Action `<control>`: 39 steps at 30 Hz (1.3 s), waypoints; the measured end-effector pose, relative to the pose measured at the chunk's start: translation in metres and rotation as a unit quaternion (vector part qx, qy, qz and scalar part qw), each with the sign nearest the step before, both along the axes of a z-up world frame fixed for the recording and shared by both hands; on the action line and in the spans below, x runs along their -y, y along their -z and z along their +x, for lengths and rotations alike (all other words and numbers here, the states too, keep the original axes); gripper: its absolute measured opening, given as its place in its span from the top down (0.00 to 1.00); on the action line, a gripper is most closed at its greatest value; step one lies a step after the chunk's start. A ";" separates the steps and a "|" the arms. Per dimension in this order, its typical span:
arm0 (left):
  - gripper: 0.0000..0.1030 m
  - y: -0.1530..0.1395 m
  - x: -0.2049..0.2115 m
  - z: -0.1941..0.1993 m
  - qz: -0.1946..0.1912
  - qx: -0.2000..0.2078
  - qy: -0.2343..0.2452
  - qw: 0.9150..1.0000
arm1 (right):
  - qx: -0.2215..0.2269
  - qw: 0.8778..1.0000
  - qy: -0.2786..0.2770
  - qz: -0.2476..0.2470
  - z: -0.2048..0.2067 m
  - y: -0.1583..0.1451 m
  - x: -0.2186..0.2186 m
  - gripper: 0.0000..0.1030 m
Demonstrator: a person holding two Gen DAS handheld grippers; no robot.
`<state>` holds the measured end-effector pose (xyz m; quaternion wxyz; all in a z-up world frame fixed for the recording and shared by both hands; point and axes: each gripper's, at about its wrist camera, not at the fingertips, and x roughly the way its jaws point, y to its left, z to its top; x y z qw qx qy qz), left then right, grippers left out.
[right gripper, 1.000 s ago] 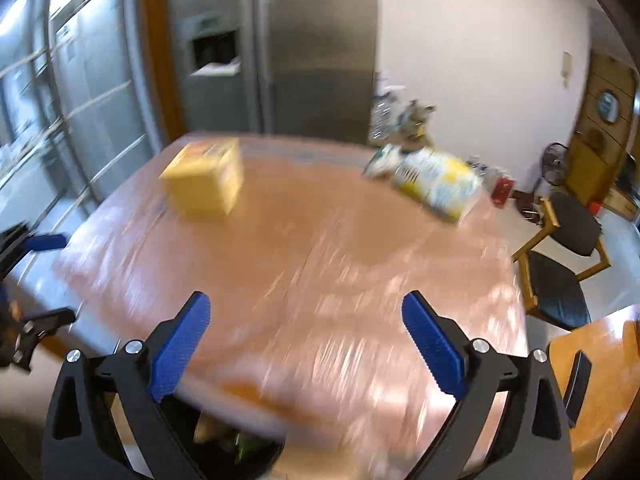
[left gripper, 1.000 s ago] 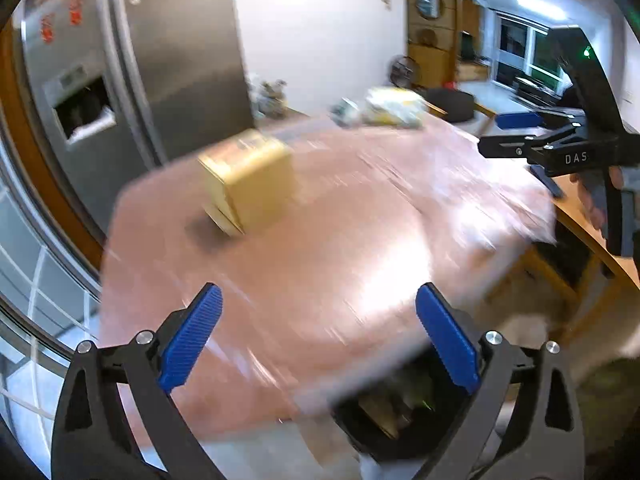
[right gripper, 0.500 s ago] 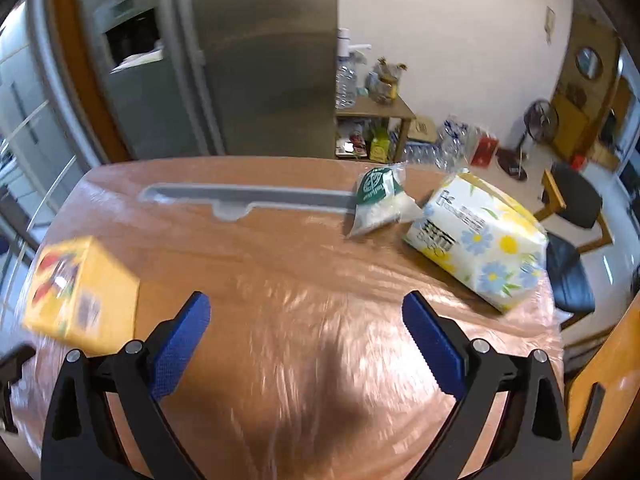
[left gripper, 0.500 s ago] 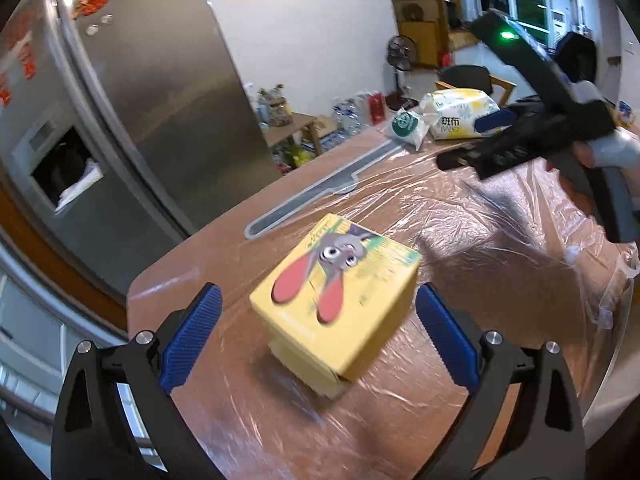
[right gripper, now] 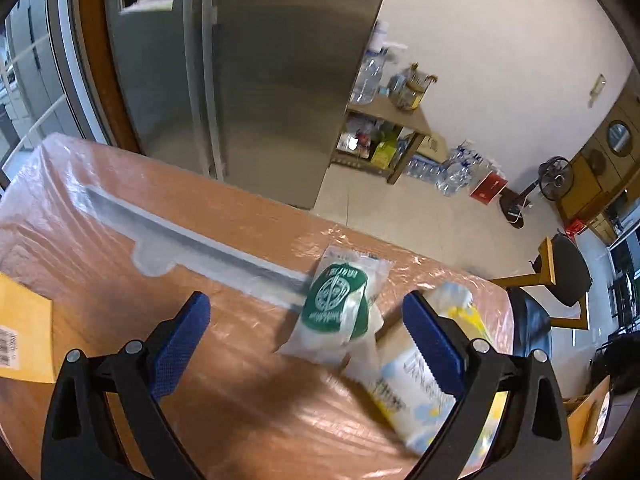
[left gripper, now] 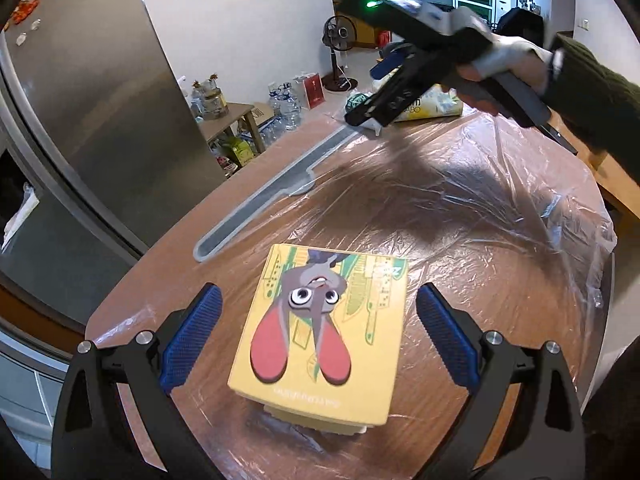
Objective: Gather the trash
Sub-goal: 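Grasp the yellow cartoon box with the left tool while the right grasps the green snack packet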
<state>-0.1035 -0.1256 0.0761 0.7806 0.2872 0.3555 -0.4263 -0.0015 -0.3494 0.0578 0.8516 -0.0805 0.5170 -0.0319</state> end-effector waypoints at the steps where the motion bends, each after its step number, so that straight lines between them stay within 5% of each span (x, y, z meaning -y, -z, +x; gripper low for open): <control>1: 0.05 0.001 0.000 0.001 0.001 -0.005 0.001 1.000 | -0.010 1.000 0.004 0.007 0.006 0.004 0.003 0.09; 4: 0.05 0.006 0.005 0.004 0.006 -0.016 0.002 1.000 | -0.037 0.999 0.014 0.025 0.018 0.017 0.007 0.12; 8: 0.05 0.012 0.009 0.010 0.020 -0.018 -0.007 1.000 | -0.069 0.996 0.030 0.045 0.025 0.034 0.011 0.32; 15: 0.19 0.015 0.006 0.017 0.007 -0.050 -0.029 0.998 | -0.050 0.995 0.019 0.082 0.019 0.030 0.004 0.63; 20: 0.19 0.016 0.006 0.013 0.009 -0.046 -0.024 0.999 | -0.050 0.995 0.009 0.080 0.014 0.029 0.000 0.57; 22: 0.19 0.016 0.006 0.013 0.012 -0.044 -0.024 0.999 | -0.027 0.997 0.013 0.066 0.011 0.022 -0.002 0.17; 23: 0.19 0.016 0.007 0.013 0.012 -0.043 -0.023 0.999 | -0.015 0.998 0.016 0.058 0.009 0.019 -0.003 0.12; 30: 0.19 0.013 0.007 0.014 0.001 -0.042 -0.028 0.999 | -0.020 0.981 0.085 0.174 0.023 0.023 0.021 0.11; 34: 0.19 0.011 0.009 0.016 -0.001 -0.040 -0.030 0.999 | -0.019 0.976 0.118 0.183 0.030 0.027 0.021 0.13; 39: 0.19 0.012 0.012 0.015 0.006 -0.036 -0.036 0.999 | -0.034 0.978 0.131 0.156 0.042 0.033 0.015 0.32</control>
